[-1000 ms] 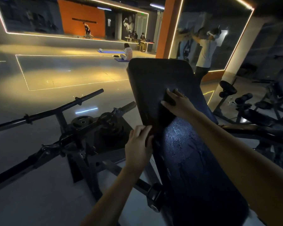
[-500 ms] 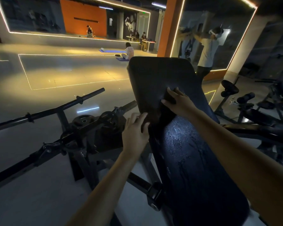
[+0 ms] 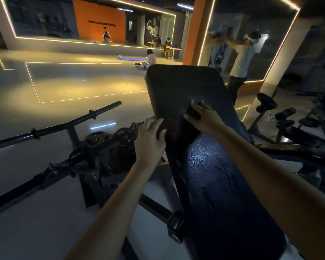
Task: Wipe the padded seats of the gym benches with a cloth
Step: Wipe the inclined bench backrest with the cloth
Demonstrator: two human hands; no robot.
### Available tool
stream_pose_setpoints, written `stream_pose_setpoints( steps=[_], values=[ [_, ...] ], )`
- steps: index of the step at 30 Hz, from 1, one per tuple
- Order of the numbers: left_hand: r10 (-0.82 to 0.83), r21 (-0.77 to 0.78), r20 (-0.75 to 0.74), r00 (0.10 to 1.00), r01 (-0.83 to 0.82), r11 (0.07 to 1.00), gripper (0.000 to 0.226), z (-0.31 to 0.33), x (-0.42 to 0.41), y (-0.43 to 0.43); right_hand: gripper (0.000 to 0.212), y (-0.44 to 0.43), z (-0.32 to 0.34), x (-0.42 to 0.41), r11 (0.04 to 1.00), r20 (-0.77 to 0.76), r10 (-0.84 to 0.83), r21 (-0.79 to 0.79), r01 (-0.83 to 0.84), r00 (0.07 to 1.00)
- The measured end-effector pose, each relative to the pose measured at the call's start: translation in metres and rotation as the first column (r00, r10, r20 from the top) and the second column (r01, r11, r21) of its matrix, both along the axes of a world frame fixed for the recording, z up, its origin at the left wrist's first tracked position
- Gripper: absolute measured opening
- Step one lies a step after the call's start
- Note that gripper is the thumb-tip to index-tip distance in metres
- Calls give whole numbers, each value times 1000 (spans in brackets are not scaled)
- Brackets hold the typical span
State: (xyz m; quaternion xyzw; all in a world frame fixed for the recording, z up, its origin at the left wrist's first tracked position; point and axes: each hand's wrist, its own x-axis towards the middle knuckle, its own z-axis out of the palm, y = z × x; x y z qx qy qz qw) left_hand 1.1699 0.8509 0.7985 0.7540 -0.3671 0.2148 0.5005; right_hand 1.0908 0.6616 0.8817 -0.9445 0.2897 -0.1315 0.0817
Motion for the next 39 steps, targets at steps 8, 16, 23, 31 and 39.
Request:
stream_pose_setpoints(
  steps=[8,16,23,31,39],
  values=[
    [-147,107,126,981,134,985,30,-74,-82,36,75,0,-2,-2,1000,16,16,-12,-16,1000],
    [43,110,37,998,-47,993,34,-11,-36,11,74,4,4,-5,998,12,51,-40,-51,999],
    [-27,167,145,989,2,986,31,-13,-44,12,77,1,9,-2,998,-7,54,-37,-55,998],
    [-108,224,176,979,67,972,33,-79,-117,38,72,15,3,-6,1000,7,25,-9,-25,1000],
    [27,231,89,996,-47,972,35,-23,-69,22,75,28,-27,-46,997,-48,70,20,-70,996]
  ],
)
